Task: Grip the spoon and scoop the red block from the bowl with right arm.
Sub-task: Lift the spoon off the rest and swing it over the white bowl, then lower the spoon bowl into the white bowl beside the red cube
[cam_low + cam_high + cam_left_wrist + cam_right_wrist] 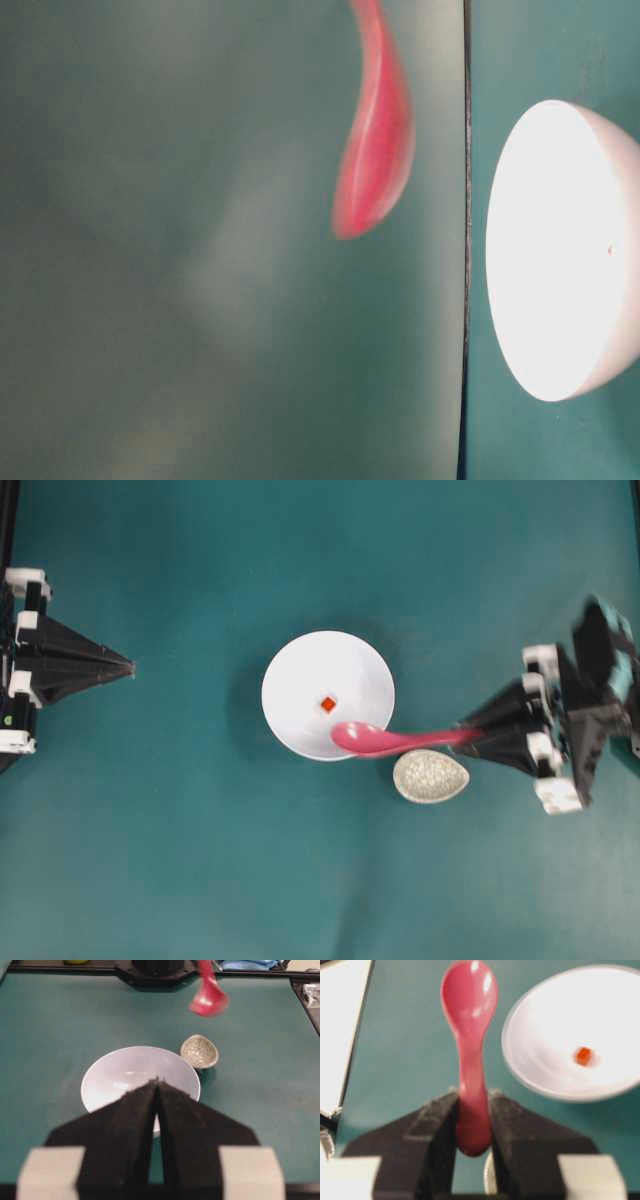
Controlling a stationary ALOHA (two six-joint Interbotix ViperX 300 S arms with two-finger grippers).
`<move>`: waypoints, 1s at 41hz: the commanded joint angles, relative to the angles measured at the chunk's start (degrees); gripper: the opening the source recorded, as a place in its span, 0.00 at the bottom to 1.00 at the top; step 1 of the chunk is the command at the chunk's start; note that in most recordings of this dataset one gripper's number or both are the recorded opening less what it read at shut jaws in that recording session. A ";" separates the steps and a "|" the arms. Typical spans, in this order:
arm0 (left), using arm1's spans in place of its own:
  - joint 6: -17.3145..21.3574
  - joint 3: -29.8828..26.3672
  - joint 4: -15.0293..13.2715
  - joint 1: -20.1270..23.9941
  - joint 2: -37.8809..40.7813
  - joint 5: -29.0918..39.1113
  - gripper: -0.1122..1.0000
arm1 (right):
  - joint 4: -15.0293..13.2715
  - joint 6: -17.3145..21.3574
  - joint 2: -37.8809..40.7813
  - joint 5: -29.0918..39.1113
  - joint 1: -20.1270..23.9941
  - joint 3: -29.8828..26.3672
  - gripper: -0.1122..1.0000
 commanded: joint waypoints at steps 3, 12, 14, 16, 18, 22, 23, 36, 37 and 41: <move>-0.18 -2.02 0.09 0.00 0.26 -0.62 0.10 | -0.97 -0.09 0.70 22.06 -13.36 -9.93 0.32; -0.35 -2.02 0.00 0.00 0.26 -0.53 0.10 | -5.89 0.09 9.40 41.40 -21.97 -20.74 0.32; -0.35 -2.02 0.00 0.00 0.18 -0.44 0.10 | -6.94 0.09 11.87 42.89 -21.97 -22.68 0.32; -0.35 -2.02 0.00 0.00 0.18 -0.44 0.10 | -8.09 0.09 14.41 44.38 -21.97 -24.70 0.32; -0.35 -2.02 0.00 0.00 0.18 -0.35 0.10 | -8.70 0.09 16.26 45.62 -21.97 -26.37 0.32; -0.35 -2.02 0.09 0.00 0.18 -0.35 0.10 | -10.81 0.18 20.30 48.96 -21.97 -30.67 0.32; -0.35 -2.02 0.00 0.00 0.18 -0.35 0.10 | -11.43 0.18 20.92 49.57 -21.97 -31.46 0.32; -0.35 -1.93 0.09 0.00 0.26 0.00 0.10 | -27.33 8.35 26.89 60.12 -21.18 -38.58 0.32; -0.35 -1.93 0.09 0.00 0.35 0.00 0.10 | -28.56 9.23 26.98 60.64 -21.01 -38.76 0.32; -0.26 -1.93 0.00 0.00 0.44 0.09 0.10 | -32.87 12.66 27.25 62.23 -20.04 -39.11 0.32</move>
